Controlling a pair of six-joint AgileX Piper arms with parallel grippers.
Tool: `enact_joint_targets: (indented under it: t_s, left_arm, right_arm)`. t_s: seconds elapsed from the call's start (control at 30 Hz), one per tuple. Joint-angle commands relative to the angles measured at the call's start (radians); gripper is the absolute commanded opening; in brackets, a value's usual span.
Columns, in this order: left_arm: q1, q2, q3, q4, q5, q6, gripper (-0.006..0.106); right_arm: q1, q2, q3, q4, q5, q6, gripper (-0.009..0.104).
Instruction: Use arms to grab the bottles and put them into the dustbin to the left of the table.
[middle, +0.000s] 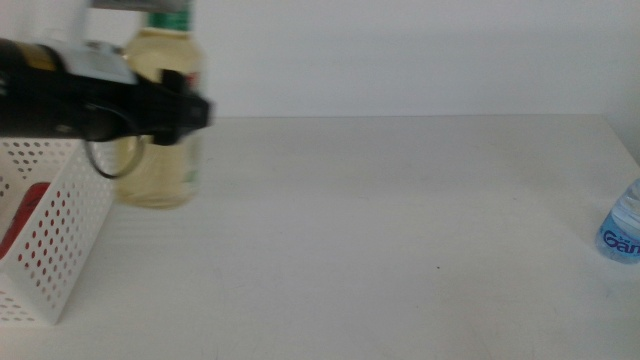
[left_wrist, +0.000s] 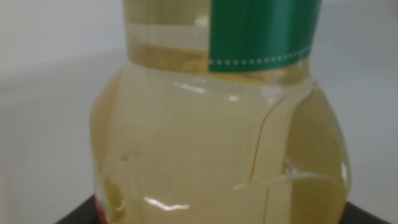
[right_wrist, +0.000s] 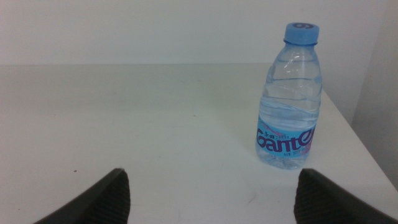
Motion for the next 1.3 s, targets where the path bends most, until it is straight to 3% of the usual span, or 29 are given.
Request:
enact_joint_targets:
  t_s: [0.0,0.1,0.47,0.67,1.27]
  left_arm:
    - [0.041,-0.042,-0.098,0.14,0.015,-0.162,-0.005]
    - [0.102,-0.042,-0.158,0.231,0.165,-0.237,-0.005]
    - [0.446,0.064,-0.359,0.182,0.448,-0.081,-0.005]
    - [0.508,0.202,-0.426,0.082,0.55,0.056,-0.005]
    - [0.704,0.467,-0.563,0.059,0.673,0.147,-0.005]
  right_arm:
    - [-0.007,-0.027,-0.007,-0.01,-0.07,-0.011,0.075]
    - [-0.007,-0.027,-0.007,-0.01,-0.07,-0.011,0.075]
    - [-0.007,-0.027,-0.007,-0.01,-0.07,-0.011,0.075]
    - [-0.007,-0.027,-0.007,-0.01,-0.07,-0.011,0.075]
    - [-0.007,-0.027,-0.007,-0.01,-0.07,-0.011,0.075]
